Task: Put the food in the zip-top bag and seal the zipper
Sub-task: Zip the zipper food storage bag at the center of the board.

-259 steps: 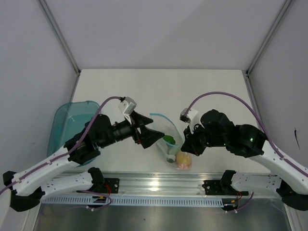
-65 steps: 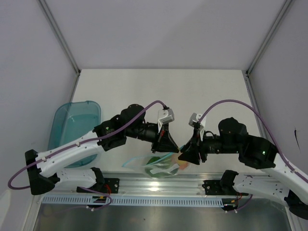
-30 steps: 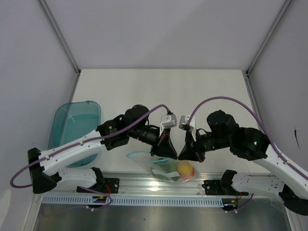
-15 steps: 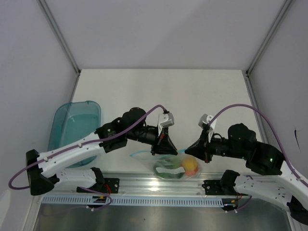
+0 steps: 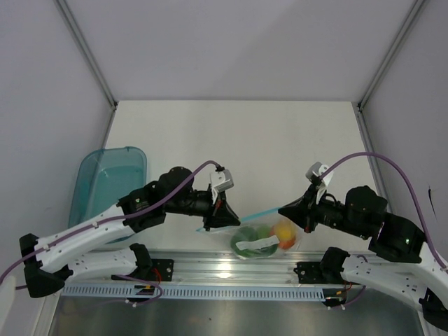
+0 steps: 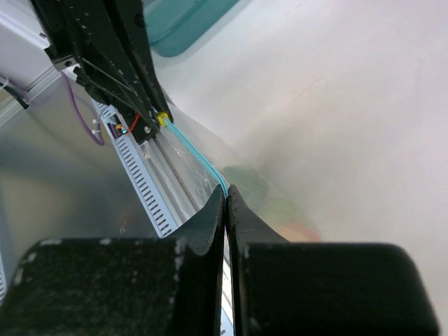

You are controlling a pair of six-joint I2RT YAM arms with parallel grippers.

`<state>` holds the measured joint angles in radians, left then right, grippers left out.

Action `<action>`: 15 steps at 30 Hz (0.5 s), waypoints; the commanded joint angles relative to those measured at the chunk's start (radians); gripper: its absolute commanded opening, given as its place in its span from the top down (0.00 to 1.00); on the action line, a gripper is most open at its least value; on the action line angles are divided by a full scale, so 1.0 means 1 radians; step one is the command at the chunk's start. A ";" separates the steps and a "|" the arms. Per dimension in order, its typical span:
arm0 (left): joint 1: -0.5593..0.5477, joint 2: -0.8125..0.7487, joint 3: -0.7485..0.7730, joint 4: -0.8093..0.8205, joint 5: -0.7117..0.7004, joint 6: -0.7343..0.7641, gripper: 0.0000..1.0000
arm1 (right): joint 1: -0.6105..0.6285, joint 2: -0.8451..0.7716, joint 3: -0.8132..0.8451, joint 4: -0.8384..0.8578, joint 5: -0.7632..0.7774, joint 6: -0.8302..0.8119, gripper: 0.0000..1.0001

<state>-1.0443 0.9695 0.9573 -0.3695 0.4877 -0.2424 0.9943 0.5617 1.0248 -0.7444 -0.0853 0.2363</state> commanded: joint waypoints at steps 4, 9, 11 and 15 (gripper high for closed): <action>0.017 -0.129 -0.066 -0.181 -0.086 -0.011 0.99 | -0.008 -0.043 0.026 0.027 0.163 0.023 1.00; 0.029 -0.227 -0.103 -0.244 -0.150 -0.046 0.99 | -0.008 -0.062 0.017 0.020 0.219 0.046 1.00; 0.032 -0.248 -0.109 -0.262 -0.172 -0.061 0.99 | -0.008 -0.066 0.015 0.020 0.255 0.051 1.00; 0.032 -0.294 -0.124 -0.312 -0.205 -0.083 0.99 | -0.008 -0.080 0.014 0.007 0.323 0.066 1.00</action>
<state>-1.0206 0.7025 0.8513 -0.5556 0.3359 -0.2913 0.9936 0.5091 1.0248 -0.7513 0.0944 0.2874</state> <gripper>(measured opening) 0.026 0.007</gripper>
